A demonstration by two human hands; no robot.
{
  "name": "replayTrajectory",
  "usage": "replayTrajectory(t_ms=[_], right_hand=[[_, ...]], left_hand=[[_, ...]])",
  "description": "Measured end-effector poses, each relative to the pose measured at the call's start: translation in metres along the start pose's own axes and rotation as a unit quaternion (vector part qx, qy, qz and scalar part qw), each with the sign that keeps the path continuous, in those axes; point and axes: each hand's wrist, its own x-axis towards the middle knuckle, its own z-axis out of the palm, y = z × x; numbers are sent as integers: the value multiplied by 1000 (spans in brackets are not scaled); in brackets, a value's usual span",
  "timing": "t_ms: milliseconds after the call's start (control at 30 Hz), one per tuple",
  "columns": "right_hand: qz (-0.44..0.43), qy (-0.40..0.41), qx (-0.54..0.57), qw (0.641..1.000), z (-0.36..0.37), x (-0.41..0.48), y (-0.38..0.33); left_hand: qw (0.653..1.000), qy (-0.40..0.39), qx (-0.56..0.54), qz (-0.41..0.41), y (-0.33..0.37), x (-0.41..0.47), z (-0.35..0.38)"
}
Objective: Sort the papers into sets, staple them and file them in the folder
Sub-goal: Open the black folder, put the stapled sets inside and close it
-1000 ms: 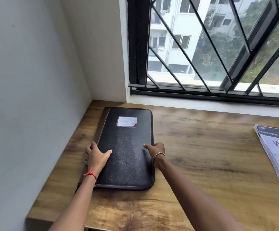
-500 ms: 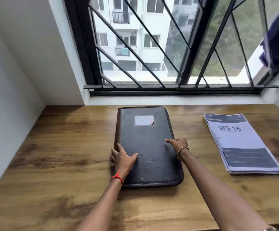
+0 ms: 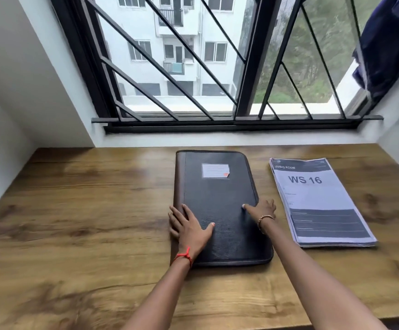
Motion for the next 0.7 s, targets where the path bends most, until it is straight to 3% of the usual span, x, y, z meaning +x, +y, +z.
replayTrajectory(t_ms=[200,500,700], right_hand=[[-102,44,-96,989,23,-20,11],[-130,113,-116,978,43,-36,30],[-108,140,-110,978,39,-36,15]], left_hand=[[989,71,114,62,-5,-1,20],[981,22,159,110,-13,3,22],[962,10,187,199,-28,3,9]])
